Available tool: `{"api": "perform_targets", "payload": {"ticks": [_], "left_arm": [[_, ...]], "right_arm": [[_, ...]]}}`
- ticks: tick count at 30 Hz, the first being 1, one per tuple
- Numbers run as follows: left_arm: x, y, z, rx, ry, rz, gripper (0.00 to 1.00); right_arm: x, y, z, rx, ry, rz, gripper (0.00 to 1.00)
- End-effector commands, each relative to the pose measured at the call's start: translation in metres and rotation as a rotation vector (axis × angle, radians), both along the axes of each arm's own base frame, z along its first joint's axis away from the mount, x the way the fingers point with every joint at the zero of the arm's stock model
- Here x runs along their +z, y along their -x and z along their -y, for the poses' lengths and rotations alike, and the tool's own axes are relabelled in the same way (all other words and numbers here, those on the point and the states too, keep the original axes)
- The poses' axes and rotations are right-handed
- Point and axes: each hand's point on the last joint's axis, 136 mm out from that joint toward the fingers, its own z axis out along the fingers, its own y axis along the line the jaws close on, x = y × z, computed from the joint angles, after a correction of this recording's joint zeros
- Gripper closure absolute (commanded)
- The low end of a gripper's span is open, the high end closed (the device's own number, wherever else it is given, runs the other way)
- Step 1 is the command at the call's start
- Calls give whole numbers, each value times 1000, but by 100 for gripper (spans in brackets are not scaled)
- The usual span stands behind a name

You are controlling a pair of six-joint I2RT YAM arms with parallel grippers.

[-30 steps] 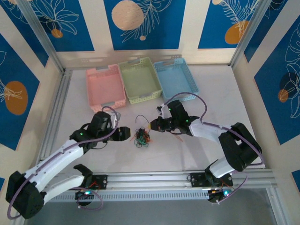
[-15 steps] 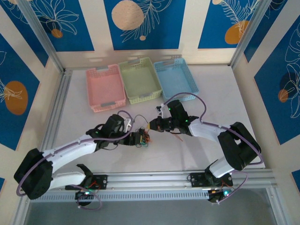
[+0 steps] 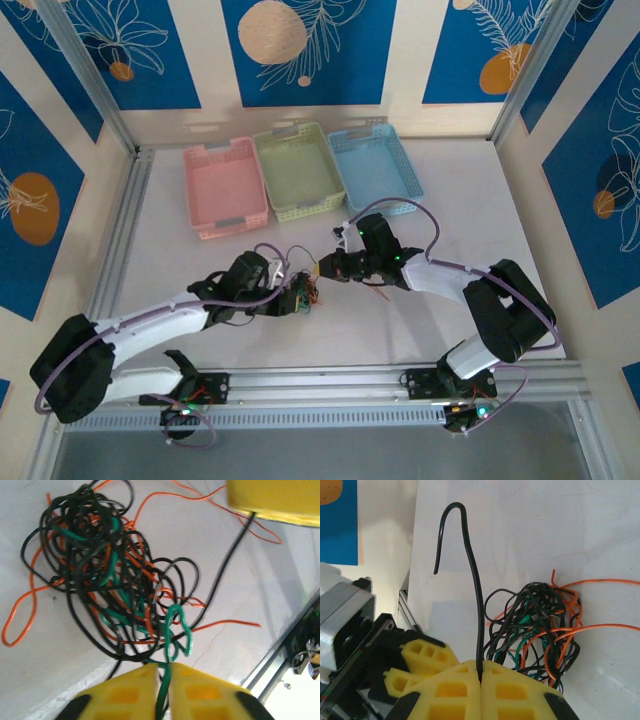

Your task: Untangle the cables

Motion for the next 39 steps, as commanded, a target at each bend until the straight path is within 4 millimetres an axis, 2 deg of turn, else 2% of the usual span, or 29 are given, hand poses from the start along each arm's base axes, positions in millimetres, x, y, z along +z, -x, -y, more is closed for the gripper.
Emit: {"api": "perform_targets", "payload": {"ticks": [1, 4, 7, 11, 15, 18, 24, 30, 39], "left_arm": [[4, 4, -5, 5, -12, 14, 99], [13, 2, -15, 29, -60, 40, 100], [30, -2, -35, 69, -136, 93, 100], [68, -5, -76, 164, -248, 207, 100], [120, -2, -123, 296, -298, 344, 100], [155, 3, -158, 410, -309, 431, 100], [205, 21, -221, 595, -332, 567, 100], [232, 36, -262, 721, -338, 654, 100], [239, 44, -286, 778, -401, 696, 100]], "right_arm": [[-1, 1, -1, 5, -7, -23, 100], [-2, -1, 4, -21, -1, -24, 100], [-1, -10, 24, -115, -11, -23, 100], [-1, -25, 73, -317, -62, -41, 100], [-8, -32, 120, -514, -30, -78, 100], [-10, -32, 152, -652, 22, -74, 100], [-9, -20, 208, -860, 91, -52, 100], [-12, -11, 241, -967, 106, -56, 100], [-20, -6, 272, -1065, 57, -108, 100]]}}
